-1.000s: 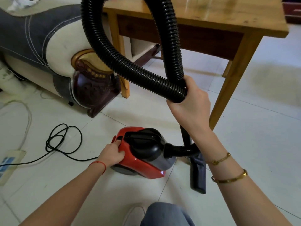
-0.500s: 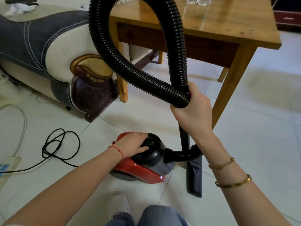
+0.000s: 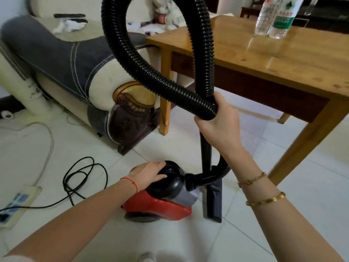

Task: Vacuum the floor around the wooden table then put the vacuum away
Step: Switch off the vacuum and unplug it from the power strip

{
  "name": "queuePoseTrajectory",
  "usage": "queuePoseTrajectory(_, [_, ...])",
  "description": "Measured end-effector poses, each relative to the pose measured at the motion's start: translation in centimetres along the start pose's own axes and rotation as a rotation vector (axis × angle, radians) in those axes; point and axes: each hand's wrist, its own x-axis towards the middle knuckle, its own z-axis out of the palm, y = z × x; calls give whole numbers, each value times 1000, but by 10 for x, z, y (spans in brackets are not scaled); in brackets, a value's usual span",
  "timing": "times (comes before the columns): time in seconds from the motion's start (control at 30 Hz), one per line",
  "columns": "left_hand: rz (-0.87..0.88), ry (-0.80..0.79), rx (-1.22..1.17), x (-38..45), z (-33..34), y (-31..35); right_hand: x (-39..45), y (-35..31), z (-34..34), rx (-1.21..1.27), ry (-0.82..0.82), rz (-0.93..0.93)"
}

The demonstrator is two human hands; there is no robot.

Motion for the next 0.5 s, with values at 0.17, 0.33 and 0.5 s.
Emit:
queuePoseTrajectory(0.17, [-126, 14, 61, 4, -30, -63, 51, -20, 62, 76, -46, -72])
queuePoseTrajectory(0.33, [-222, 48, 82, 9, -44, -113, 102, -19, 117, 134, -83, -62])
queuePoseTrajectory(0.5, [-284, 34, 30, 26, -44, -144, 148, -10, 157, 106, -99, -26])
